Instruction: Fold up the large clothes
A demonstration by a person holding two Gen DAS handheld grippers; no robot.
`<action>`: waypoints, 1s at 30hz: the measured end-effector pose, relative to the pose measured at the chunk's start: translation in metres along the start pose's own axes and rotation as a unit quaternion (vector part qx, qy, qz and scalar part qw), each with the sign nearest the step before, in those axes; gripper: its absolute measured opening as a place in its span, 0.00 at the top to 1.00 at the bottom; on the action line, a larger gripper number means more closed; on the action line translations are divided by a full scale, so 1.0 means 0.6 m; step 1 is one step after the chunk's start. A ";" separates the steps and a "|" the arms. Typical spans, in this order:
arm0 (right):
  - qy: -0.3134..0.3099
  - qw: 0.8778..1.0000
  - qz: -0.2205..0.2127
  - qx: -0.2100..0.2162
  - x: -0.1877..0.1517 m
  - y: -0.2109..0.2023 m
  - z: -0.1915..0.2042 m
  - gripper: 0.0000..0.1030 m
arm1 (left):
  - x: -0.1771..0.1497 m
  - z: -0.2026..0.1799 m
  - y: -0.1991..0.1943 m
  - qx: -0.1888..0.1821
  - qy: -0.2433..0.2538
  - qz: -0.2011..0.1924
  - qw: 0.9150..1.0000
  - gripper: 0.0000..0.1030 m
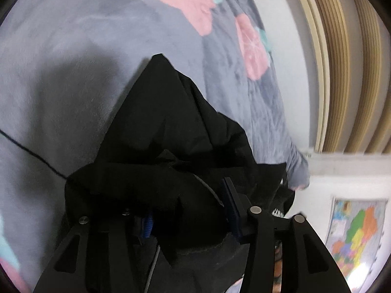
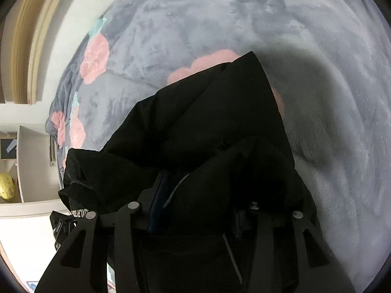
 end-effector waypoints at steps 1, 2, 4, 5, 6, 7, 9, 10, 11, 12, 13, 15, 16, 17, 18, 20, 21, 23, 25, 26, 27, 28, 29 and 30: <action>0.000 1.000 0.001 0.002 0.000 -0.005 0.001 0.53 | -0.001 -0.005 -0.008 0.002 0.014 0.002 1.000 0.49; -0.004 1.000 0.002 0.004 -0.004 -0.018 0.002 0.52 | -0.009 -0.020 -0.025 0.003 0.045 0.006 0.999 0.49; -0.017 1.000 -0.005 0.006 -0.012 -0.051 0.008 0.52 | -0.028 -0.046 -0.066 -0.005 0.102 0.014 0.995 0.47; -0.028 0.999 -0.010 0.012 -0.019 -0.073 0.012 0.51 | -0.039 -0.054 -0.087 -0.015 0.120 0.019 0.992 0.45; -0.040 0.999 -0.017 0.021 -0.024 -0.096 0.017 0.50 | -0.052 -0.062 -0.113 -0.029 0.136 0.023 0.990 0.43; -0.046 0.998 -0.022 0.028 -0.028 -0.112 0.019 0.48 | -0.065 -0.067 -0.139 -0.043 0.148 0.023 0.988 0.42; -0.063 0.996 -0.038 0.053 -0.045 -0.167 0.022 0.46 | -0.084 -0.076 -0.189 -0.060 0.168 0.008 0.984 0.29; -0.069 0.995 -0.044 0.055 -0.050 -0.182 0.023 0.43 | -0.089 -0.079 -0.207 -0.063 0.175 -0.003 0.983 0.25; -0.084 0.993 -0.064 0.042 -0.061 -0.208 0.025 0.40 | -0.098 -0.084 -0.232 -0.069 0.186 -0.018 0.980 0.23; -0.096 0.992 -0.083 0.021 -0.069 -0.224 0.028 0.27 | -0.104 -0.090 -0.250 -0.075 0.196 -0.029 0.977 0.23; -0.105 0.990 -0.096 0.005 -0.075 -0.233 0.030 0.18 | -0.107 -0.096 -0.261 -0.076 0.201 -0.039 0.976 0.22; -0.137 0.982 -0.124 -0.031 -0.089 -0.248 0.039 0.15 | -0.102 -0.105 -0.261 -0.043 0.210 -0.058 0.975 0.21; -0.148 0.980 -0.124 -0.038 -0.089 -0.244 0.044 0.15 | -0.100 -0.104 -0.255 -0.023 0.212 -0.059 0.975 0.21; -0.158 0.979 -0.120 -0.048 -0.088 -0.235 0.045 0.15 | -0.088 -0.101 -0.238 0.009 0.208 -0.058 0.976 0.21; -0.166 0.977 -0.119 -0.060 -0.084 -0.227 0.045 0.15 | -0.078 -0.095 -0.225 0.029 0.202 -0.056 0.977 0.21; -0.197 0.967 -0.119 -0.109 -0.077 -0.195 0.052 0.15 | -0.050 -0.083 -0.184 0.073 0.186 -0.054 0.978 0.21; -0.212 0.961 -0.121 -0.133 -0.071 -0.180 0.053 0.15 | -0.036 -0.077 -0.163 0.086 0.182 -0.052 0.978 0.22; -0.231 0.952 -0.120 -0.159 -0.053 -0.150 0.055 0.15 | -0.007 -0.067 -0.133 0.097 0.173 -0.055 0.979 0.22; -0.236 0.953 -0.118 -0.150 -0.033 -0.132 0.054 0.15 | 0.019 -0.055 -0.114 0.093 0.166 -0.052 0.980 0.21; -0.237 0.953 -0.119 -0.144 -0.023 -0.127 0.054 0.15 | 0.028 -0.051 -0.106 0.088 0.165 -0.047 0.981 0.22; -0.237 0.954 -0.121 -0.141 -0.010 -0.122 0.054 0.15 | 0.034 -0.051 -0.097 0.087 0.164 -0.042 0.982 0.21; -0.237 0.954 -0.122 -0.138 -0.003 -0.119 0.054 0.15 | 0.043 -0.048 -0.085 0.090 0.164 -0.033 0.982 0.21; -0.238 0.955 -0.122 -0.132 0.006 -0.114 0.054 0.15 | 0.049 -0.047 -0.076 0.096 0.165 -0.028 0.981 0.21; -0.238 0.956 -0.118 -0.127 0.019 -0.106 0.052 0.15 | 0.055 -0.045 -0.065 0.104 0.167 -0.024 0.980 0.21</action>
Point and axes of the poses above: each gripper's, at about its wrist camera, not at the fingertips, and y roughly the way its jaws point, z to its left, x to its top, the point moved 1 cm from there along y, roughly the way its jaws point, and after that the axes turned 2 degrees about z, right-handed, at the moved point
